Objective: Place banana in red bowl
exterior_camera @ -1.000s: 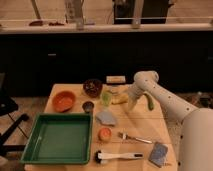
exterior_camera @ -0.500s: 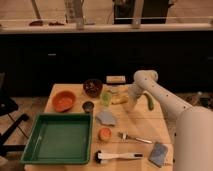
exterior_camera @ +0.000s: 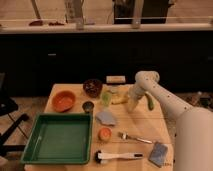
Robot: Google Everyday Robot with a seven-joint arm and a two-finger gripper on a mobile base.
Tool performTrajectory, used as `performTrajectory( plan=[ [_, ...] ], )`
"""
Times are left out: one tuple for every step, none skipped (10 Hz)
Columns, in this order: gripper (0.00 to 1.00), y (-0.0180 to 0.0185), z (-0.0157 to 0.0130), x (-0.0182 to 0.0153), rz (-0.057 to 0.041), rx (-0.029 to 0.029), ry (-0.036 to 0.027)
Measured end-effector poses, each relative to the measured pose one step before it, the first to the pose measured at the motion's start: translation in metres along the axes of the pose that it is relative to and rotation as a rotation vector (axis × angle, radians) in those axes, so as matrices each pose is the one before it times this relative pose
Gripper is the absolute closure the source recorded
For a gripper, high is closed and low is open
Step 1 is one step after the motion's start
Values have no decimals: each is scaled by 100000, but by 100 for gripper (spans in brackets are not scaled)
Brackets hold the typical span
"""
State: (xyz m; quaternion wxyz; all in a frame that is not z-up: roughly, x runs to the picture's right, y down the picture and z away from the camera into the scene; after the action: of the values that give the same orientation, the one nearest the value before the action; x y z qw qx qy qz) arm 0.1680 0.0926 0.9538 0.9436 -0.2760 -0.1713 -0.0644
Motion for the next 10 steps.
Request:
performTrajectory(
  plan=[
    [53,99,-113,103,142,165,-11],
    [65,241,-183,195,406,66,74],
    [73,145,-105,158,503,141,58],
    [83,175,-84,157,581,165,-9],
    [94,222,-102,197,641,273,-14],
    [99,272,-136,229,655,324,-43],
    [100,212,-120,92,367,361,-194],
    [100,274,-285,-8,128,785,-595],
    [100,289,-420,-217,-236,1007,-930],
    [100,52,-457,-352,-957,1060,-801]
  ],
)
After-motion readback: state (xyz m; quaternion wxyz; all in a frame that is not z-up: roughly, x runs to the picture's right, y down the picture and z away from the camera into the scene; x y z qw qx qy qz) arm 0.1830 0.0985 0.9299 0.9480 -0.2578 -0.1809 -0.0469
